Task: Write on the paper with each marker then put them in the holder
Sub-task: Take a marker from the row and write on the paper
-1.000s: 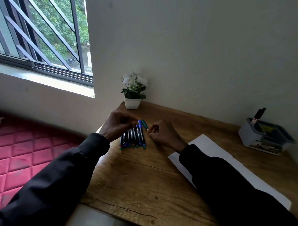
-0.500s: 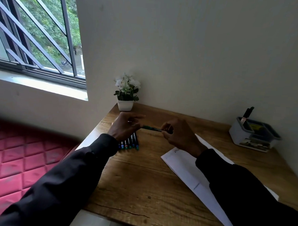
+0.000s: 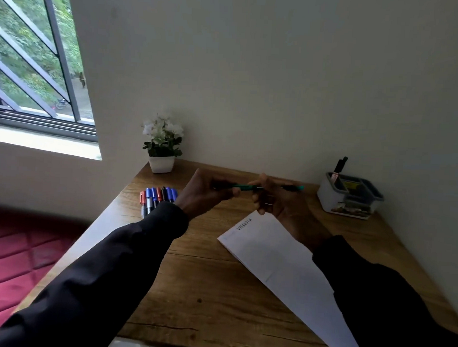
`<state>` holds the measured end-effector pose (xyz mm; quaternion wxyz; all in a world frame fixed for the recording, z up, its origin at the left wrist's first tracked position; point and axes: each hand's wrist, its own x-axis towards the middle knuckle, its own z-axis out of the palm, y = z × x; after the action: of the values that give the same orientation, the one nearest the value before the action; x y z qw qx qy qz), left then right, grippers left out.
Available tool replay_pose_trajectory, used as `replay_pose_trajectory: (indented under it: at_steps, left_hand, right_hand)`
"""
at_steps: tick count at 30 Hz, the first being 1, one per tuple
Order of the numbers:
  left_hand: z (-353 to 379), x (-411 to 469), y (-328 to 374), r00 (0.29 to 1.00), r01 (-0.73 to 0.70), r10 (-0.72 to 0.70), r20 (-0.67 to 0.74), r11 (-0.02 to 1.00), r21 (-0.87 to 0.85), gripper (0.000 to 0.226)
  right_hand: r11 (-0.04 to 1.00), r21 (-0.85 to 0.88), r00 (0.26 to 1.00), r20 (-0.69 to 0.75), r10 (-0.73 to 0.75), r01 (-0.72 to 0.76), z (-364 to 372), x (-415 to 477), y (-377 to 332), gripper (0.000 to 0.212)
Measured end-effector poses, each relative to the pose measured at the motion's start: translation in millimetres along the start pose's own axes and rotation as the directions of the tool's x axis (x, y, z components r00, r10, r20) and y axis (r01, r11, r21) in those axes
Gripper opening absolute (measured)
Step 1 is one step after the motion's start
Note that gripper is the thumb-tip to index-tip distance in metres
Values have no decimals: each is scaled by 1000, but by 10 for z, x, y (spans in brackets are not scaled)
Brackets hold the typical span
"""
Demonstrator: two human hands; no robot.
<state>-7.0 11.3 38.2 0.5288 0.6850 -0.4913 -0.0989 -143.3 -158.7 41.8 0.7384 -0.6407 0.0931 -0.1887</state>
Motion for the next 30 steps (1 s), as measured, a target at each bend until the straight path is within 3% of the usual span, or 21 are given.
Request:
replay_pose_trajectory:
  at_steps: [5,13,15,19,25,30]
  left_hand:
    - [120,69,180,999,-13,17,44,995,-97,15]
    - [122,125,100,997,20,-21,71,1000,17,9]
    - [108,151,63,995,48,-49,91,999,9,10]
    - [127,214,-95,991,109,-110,70,994,18,16]
    - [199,353,-542,979,194,-203,-1,935,298,13]
    - [288,503,-774,948,307,-318,0,916,259,11]
  right_hand:
    - [1000,-9,998,-60,3,-3,-6,26,-11,42]
    - [990,37,979,157,128,-135,-159,-2,-97,36]
    - [988,21,973,176,148,-154,-192,20,-87,43]
    - [996,18,992,94,80,-82,-266,57,-71,45]
    - [995,-102,997,-77,7,-15,-509,103,146,33]
    - [969,-240,996,-84,38,-57,-566,117,348,27]
